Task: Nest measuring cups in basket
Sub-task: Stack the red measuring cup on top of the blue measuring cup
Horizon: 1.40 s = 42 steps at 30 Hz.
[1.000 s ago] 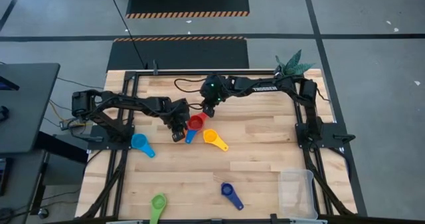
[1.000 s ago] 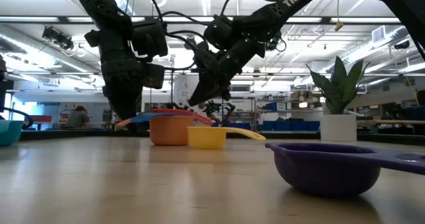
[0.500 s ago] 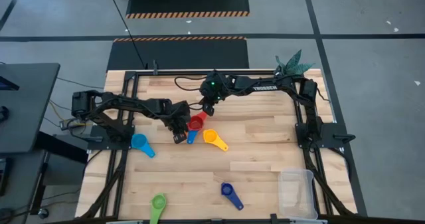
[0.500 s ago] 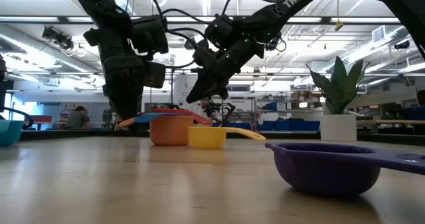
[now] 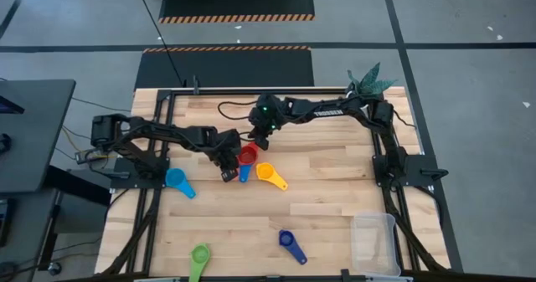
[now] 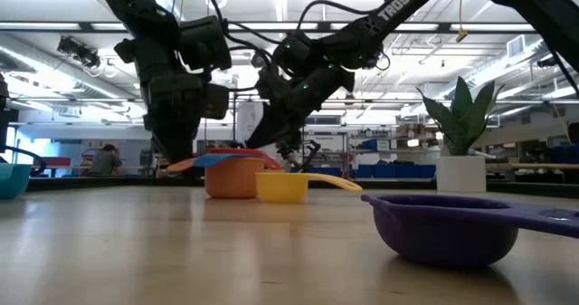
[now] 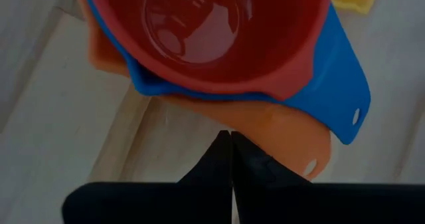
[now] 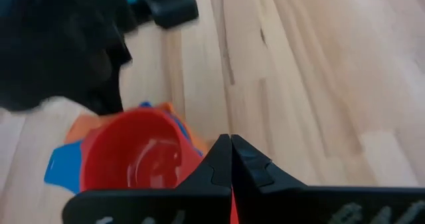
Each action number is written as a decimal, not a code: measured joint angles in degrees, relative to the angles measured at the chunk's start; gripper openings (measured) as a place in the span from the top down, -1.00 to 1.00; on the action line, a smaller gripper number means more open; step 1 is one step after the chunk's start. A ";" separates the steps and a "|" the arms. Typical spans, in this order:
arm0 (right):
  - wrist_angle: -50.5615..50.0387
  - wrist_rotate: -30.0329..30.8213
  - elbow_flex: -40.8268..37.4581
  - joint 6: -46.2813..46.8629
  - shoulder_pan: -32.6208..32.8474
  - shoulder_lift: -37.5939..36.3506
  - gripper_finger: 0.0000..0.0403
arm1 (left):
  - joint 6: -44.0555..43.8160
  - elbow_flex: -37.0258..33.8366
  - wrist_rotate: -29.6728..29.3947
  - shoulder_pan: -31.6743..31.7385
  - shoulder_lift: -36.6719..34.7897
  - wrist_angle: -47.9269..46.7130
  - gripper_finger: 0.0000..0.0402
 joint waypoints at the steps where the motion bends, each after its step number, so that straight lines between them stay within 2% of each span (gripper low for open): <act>1: 0.10 -0.02 0.02 -0.33 -0.01 -0.03 1.00 | -0.09 -0.01 0.00 -0.02 0.05 0.13 1.00; 20: -0.68 -1.41 0.02 -6.36 -1.34 -0.04 1.00 | -3.02 -0.02 -1.91 -0.58 1.65 7.58 1.00; 33: -0.95 -1.56 0.02 -10.45 -1.33 -0.07 1.00 | -3.02 -0.02 -4.22 -0.55 1.65 7.52 1.00; 42: -0.67 -1.61 0.02 -10.10 -1.55 0.27 1.00 | -4.47 -0.02 -4.39 -0.55 1.65 7.51 1.00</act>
